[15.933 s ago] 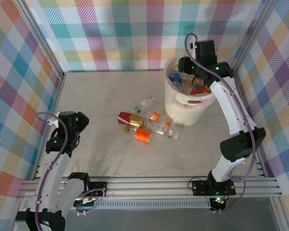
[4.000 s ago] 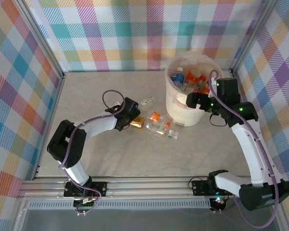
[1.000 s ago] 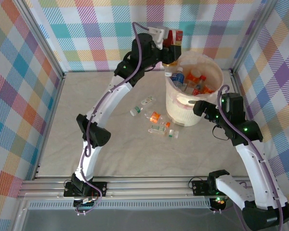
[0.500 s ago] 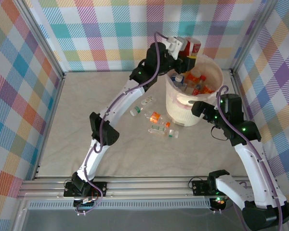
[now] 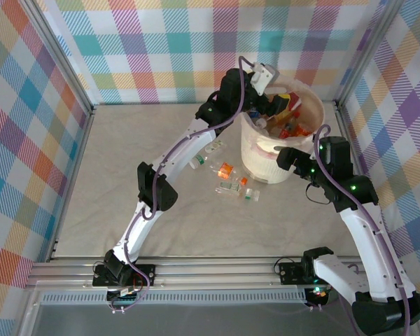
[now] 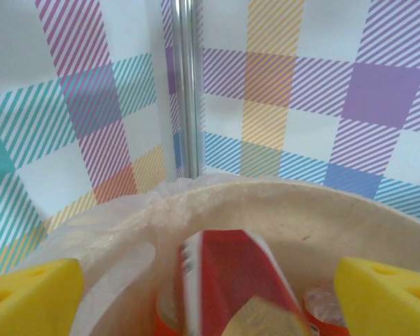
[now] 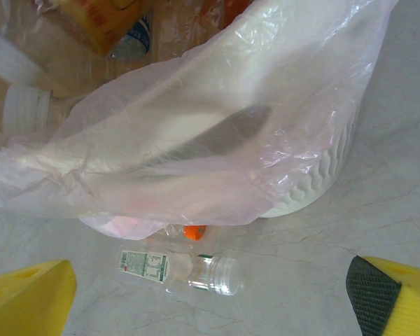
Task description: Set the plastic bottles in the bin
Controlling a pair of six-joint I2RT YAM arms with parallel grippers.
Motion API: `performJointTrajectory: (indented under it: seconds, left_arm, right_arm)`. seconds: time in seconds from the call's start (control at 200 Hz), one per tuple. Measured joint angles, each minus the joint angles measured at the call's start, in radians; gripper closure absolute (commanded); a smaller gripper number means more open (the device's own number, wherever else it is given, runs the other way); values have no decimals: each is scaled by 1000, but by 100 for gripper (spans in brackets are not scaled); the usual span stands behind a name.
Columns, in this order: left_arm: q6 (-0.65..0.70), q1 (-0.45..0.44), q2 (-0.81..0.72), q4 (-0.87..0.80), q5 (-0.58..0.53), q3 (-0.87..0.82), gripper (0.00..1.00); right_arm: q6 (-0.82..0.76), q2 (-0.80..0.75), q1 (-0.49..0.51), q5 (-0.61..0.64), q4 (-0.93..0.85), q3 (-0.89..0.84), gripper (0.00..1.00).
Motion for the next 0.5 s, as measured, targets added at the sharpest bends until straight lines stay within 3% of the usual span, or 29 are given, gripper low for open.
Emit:
performJointTrajectory:
  seconds: [0.5]
  left_arm:
    - [7, -2, -8, -30, -51, 4, 0]
  right_arm:
    - [-32, 7, 0, -37, -1, 2, 0]
